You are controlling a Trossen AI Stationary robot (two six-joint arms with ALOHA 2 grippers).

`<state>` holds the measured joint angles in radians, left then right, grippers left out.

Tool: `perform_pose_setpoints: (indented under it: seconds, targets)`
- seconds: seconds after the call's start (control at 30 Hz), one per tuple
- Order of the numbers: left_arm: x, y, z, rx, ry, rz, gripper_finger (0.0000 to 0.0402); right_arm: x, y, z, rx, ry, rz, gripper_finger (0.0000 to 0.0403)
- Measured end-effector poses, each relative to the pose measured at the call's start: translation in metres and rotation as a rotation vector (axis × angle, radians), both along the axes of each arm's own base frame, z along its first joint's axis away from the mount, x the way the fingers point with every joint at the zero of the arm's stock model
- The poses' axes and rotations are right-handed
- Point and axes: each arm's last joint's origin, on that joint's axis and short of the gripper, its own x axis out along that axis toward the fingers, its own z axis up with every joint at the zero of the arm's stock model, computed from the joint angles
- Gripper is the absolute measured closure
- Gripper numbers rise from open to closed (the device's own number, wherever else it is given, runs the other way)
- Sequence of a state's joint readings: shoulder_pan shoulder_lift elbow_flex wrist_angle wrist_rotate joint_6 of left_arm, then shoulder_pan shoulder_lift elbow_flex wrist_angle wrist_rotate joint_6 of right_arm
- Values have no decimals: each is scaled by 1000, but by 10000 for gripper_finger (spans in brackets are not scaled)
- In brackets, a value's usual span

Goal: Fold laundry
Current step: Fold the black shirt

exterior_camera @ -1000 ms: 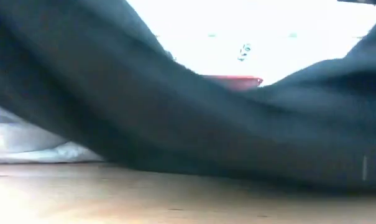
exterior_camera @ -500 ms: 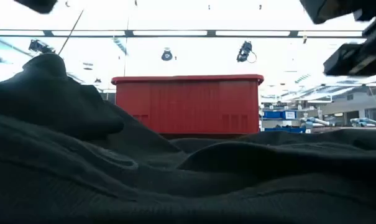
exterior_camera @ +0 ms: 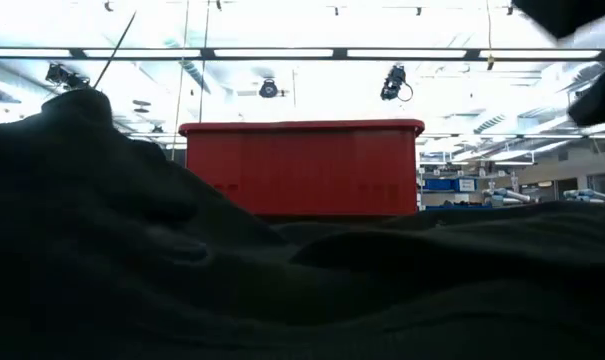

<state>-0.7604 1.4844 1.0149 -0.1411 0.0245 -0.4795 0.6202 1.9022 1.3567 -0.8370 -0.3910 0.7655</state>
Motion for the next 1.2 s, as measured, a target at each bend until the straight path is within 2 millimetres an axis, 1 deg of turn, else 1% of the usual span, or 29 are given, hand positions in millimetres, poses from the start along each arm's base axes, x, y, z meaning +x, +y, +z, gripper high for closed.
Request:
perform_pose_setpoints:
  seconds: [0.1,0.23,0.3,0.37,0.43,0.5,0.57,0.6,0.67,0.73,0.8,0.9,0.97,1.03,1.13,1.2]
  targets:
    - [1,-3,8,-64,-50,-24,143,-7,0,16,-2,-29,5,155]
    - [-2,-3,3,-35,-8,-18,133,-16,-2,38,27,-38,-84,143]
    - [-4,-7,4,-53,-5,-20,132,-18,0,46,-4,-125,-92,142]
    - [-6,-10,3,-49,0,-36,132,-18,1,49,-43,-203,-83,144]
    - [-9,-9,-1,22,-8,-23,132,-15,2,50,-52,-254,-80,146]
    - [-8,-4,-5,127,-35,81,132,-8,0,52,-130,-393,-112,149]
    - [-8,4,-10,247,-54,224,136,4,0,52,-268,-587,-162,152]
    - [-9,7,-12,280,-54,313,139,9,0,51,-330,-665,-187,153]
    - [-10,12,-14,279,-27,443,146,17,1,48,-412,-766,-207,154]
    - [-11,14,-18,261,27,509,156,20,2,49,-449,-832,-216,155]
    - [-9,15,-27,266,76,566,169,22,2,48,-483,-912,-278,155]
    - [-1,15,-45,313,120,599,191,21,3,39,-558,-1023,-361,155]
    - [5,17,-54,346,135,609,206,18,2,28,-578,-1068,-379,155]
    - [8,20,-58,361,147,620,218,14,0,17,-587,-1072,-373,155]
    - [9,22,-56,357,150,635,234,12,-2,8,-544,-1062,-384,155]
    - [8,22,-51,398,153,637,244,10,-4,4,-549,-1041,-371,155]
